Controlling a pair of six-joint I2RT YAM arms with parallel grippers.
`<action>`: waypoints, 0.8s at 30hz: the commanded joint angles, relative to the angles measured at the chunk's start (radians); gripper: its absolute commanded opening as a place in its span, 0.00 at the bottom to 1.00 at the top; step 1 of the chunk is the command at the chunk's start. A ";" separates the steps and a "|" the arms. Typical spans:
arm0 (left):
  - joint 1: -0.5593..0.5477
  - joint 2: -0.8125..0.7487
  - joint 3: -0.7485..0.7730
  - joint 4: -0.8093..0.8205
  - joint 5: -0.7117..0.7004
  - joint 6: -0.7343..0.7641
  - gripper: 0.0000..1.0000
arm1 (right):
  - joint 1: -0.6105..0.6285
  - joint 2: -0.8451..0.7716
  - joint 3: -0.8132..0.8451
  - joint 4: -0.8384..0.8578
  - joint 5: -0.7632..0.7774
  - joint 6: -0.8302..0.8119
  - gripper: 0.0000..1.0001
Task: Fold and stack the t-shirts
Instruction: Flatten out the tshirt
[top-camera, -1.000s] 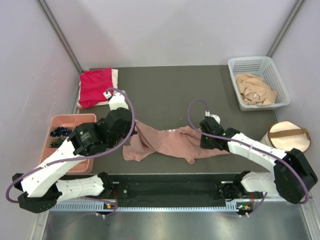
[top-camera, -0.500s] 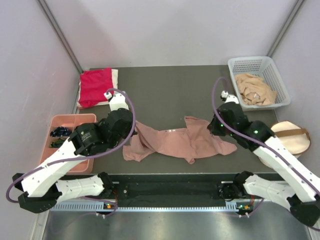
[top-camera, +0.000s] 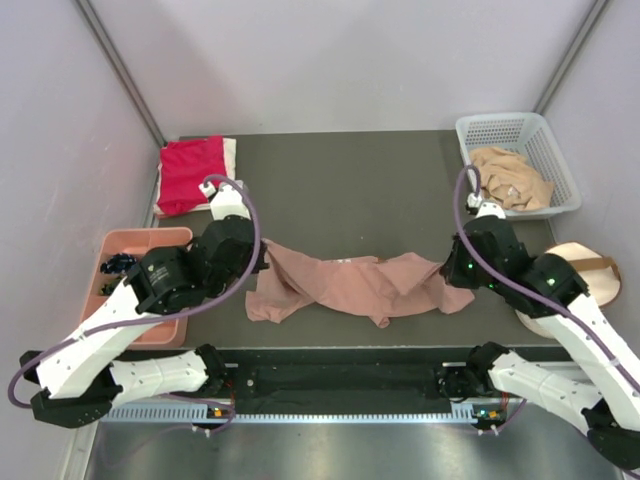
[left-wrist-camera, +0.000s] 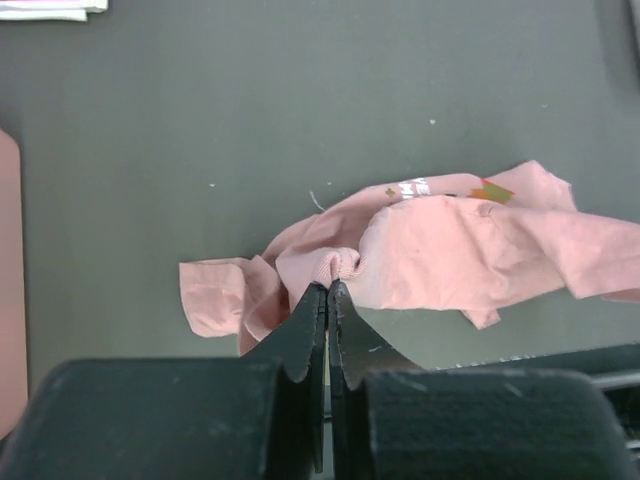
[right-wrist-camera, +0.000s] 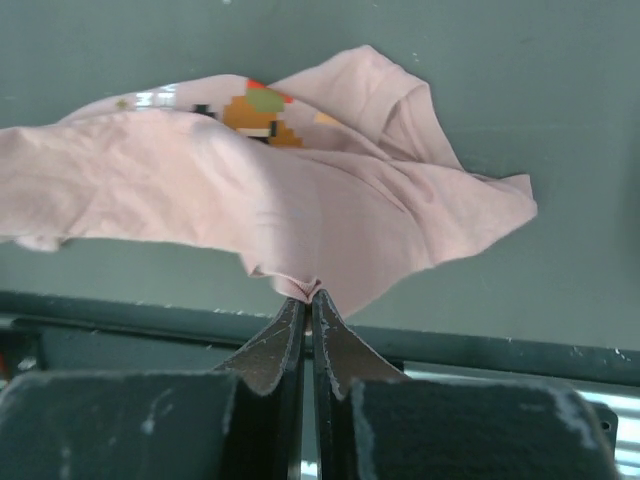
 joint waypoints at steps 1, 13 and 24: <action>0.000 -0.022 0.113 -0.031 0.063 0.029 0.00 | -0.010 -0.056 0.190 -0.068 -0.084 -0.046 0.00; 0.000 -0.036 0.368 -0.035 0.119 0.143 0.00 | -0.010 0.105 0.937 -0.228 -0.074 -0.232 0.00; 0.002 -0.031 0.354 0.034 0.025 0.194 0.00 | -0.010 0.315 1.137 0.114 0.046 -0.491 0.00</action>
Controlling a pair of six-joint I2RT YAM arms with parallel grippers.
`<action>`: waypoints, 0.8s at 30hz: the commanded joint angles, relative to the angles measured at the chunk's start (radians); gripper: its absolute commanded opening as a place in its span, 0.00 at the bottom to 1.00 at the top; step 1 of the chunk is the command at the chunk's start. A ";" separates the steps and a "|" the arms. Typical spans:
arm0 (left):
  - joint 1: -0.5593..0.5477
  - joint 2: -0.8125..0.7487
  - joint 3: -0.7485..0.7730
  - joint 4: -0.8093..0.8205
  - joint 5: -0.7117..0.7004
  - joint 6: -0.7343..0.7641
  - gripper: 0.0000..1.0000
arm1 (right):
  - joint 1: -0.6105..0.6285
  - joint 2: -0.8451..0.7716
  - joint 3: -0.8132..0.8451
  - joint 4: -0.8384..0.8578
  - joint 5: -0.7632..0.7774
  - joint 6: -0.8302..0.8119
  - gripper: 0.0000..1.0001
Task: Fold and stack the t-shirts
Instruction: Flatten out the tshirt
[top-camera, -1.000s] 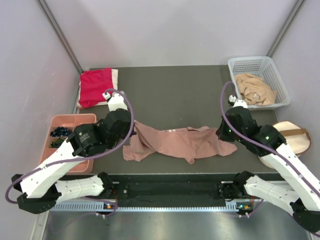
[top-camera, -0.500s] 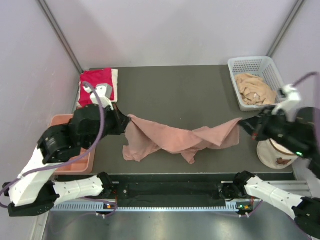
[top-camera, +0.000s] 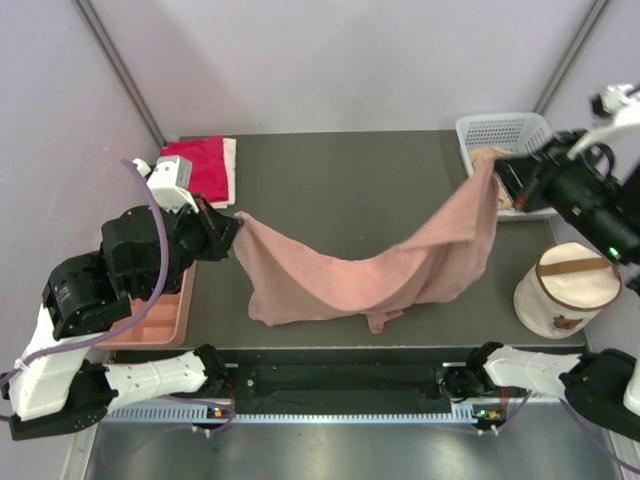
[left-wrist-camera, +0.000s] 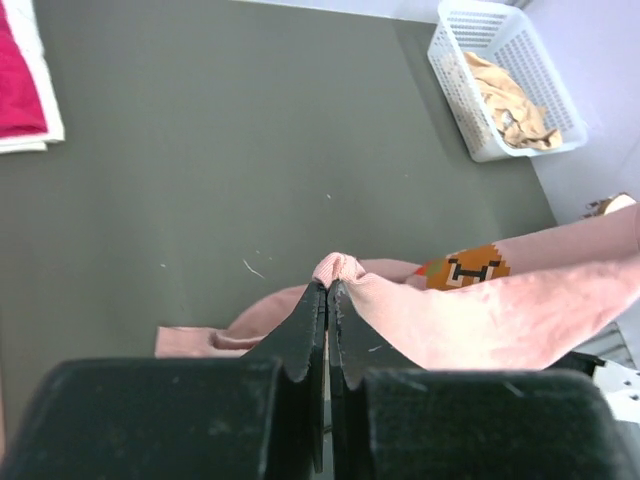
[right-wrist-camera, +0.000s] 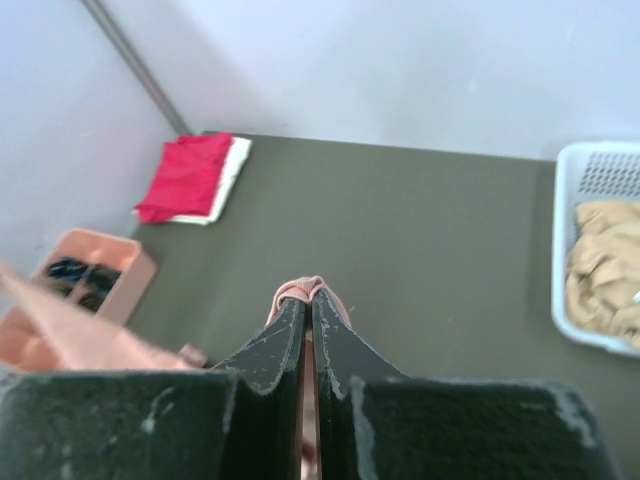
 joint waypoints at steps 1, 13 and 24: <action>0.001 0.020 0.010 0.075 -0.070 0.068 0.00 | -0.011 0.051 0.031 0.235 0.078 -0.150 0.00; 0.001 0.029 -0.024 0.083 0.284 0.099 0.00 | -0.009 -0.050 -0.121 0.100 -0.234 -0.036 0.00; 0.001 -0.139 -0.059 0.059 0.430 0.028 0.00 | -0.011 -0.165 0.055 -0.046 -0.509 0.129 0.00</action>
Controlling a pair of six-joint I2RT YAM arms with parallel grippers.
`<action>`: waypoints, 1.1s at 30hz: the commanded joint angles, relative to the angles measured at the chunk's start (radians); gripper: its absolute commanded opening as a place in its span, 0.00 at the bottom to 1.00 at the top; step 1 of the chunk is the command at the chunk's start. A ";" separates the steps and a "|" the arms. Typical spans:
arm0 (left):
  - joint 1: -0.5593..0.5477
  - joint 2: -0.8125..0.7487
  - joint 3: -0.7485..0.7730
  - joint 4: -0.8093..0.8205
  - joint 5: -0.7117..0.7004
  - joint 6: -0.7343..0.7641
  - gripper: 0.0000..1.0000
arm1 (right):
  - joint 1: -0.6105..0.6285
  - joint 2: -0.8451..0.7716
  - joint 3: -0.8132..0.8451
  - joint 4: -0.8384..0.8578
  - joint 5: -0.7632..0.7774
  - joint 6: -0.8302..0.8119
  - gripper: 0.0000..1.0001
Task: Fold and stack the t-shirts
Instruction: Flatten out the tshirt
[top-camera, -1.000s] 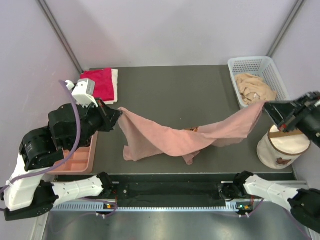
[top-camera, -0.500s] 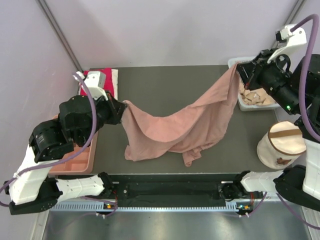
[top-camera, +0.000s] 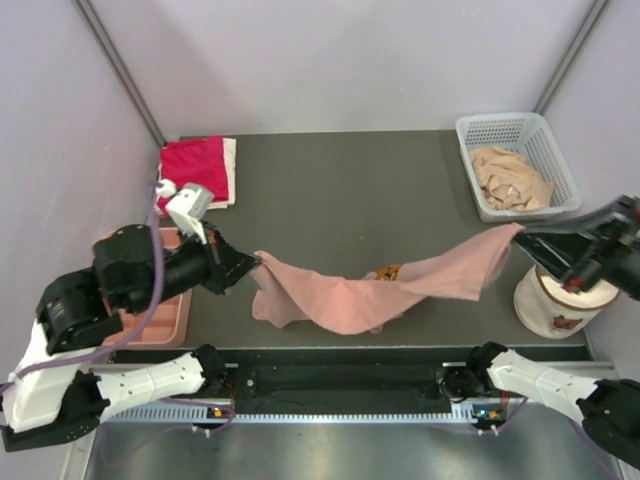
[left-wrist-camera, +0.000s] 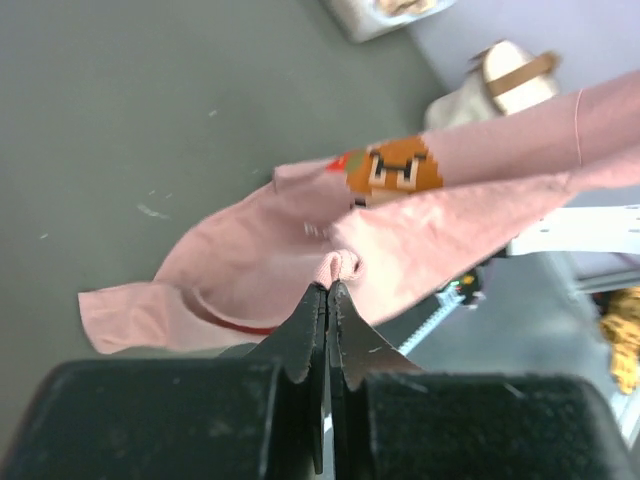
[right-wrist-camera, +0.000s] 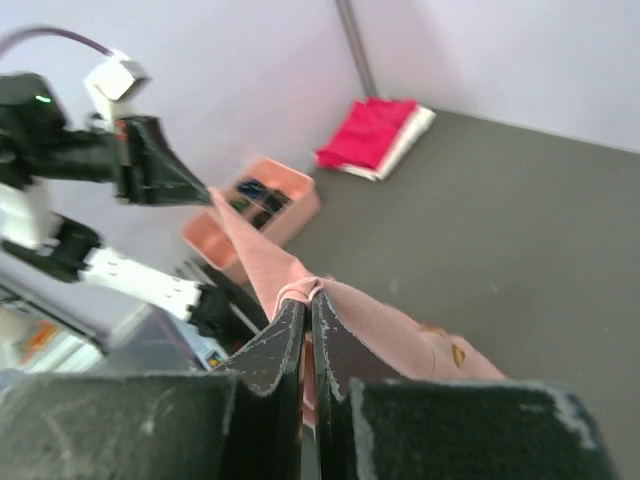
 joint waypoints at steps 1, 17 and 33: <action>0.001 -0.036 0.088 0.040 0.051 -0.023 0.00 | -0.009 -0.003 0.097 0.002 -0.095 0.081 0.00; 0.499 0.507 -0.098 0.816 -0.095 0.233 0.00 | -0.428 0.418 -0.419 0.774 0.166 -0.161 0.00; 0.645 0.410 0.030 0.745 0.090 0.284 0.00 | -0.615 0.298 -0.449 0.890 -0.256 0.014 0.00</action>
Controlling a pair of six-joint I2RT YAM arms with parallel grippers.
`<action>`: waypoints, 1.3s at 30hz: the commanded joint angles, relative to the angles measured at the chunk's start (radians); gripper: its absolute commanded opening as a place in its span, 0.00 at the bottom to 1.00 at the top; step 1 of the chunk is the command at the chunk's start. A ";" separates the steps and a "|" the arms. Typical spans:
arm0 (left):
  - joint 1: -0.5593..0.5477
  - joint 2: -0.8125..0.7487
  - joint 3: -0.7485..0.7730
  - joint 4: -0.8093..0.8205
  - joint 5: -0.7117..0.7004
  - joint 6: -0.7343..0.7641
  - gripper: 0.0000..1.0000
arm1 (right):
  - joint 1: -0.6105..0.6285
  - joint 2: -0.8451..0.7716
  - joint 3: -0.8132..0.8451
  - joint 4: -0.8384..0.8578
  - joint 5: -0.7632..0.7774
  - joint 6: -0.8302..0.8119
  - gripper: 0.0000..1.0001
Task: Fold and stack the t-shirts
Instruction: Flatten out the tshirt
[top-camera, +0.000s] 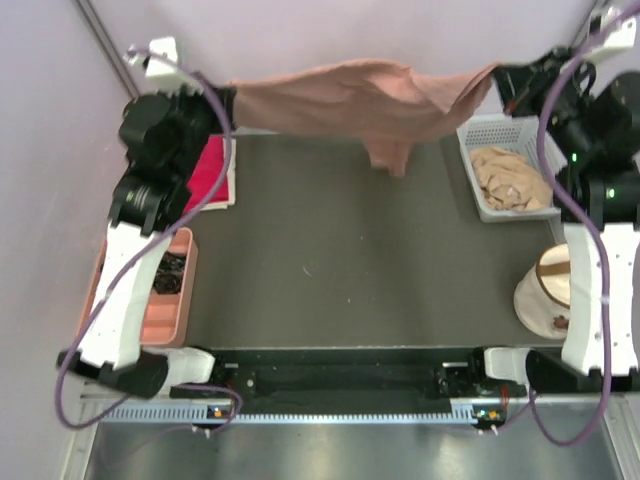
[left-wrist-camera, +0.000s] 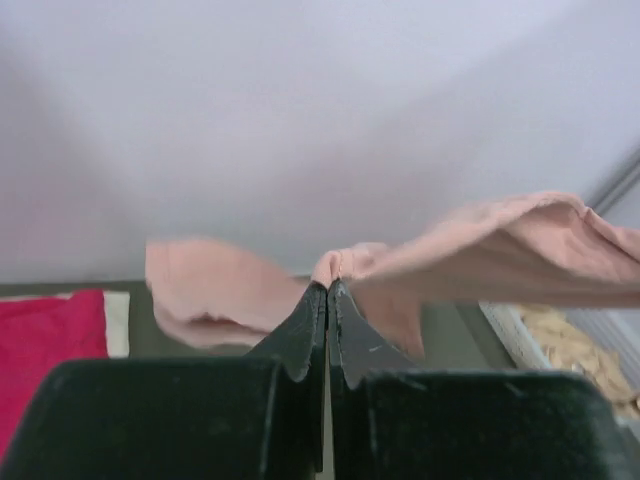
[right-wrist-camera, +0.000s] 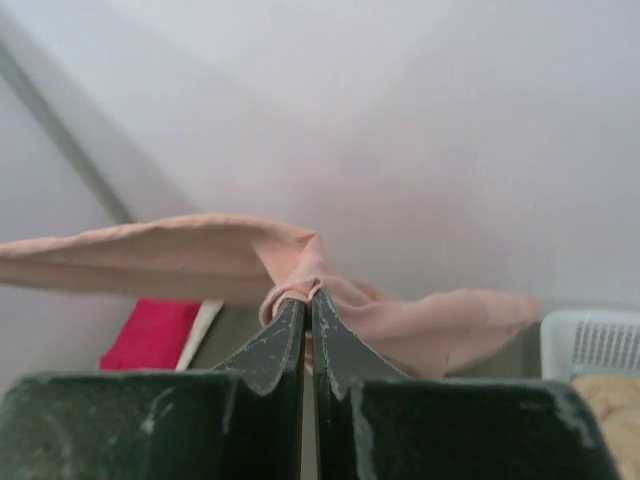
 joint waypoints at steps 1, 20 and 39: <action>-0.002 -0.291 -0.423 0.038 0.047 -0.019 0.00 | 0.011 -0.198 -0.402 0.128 -0.142 0.044 0.00; 0.000 -0.539 -1.341 0.061 -0.256 -0.308 0.00 | 0.009 -0.636 -1.324 0.008 -0.042 0.135 0.00; 0.001 -0.539 -1.287 -0.132 -0.355 -0.340 0.00 | 0.009 -0.659 -1.230 -0.313 0.076 0.168 0.00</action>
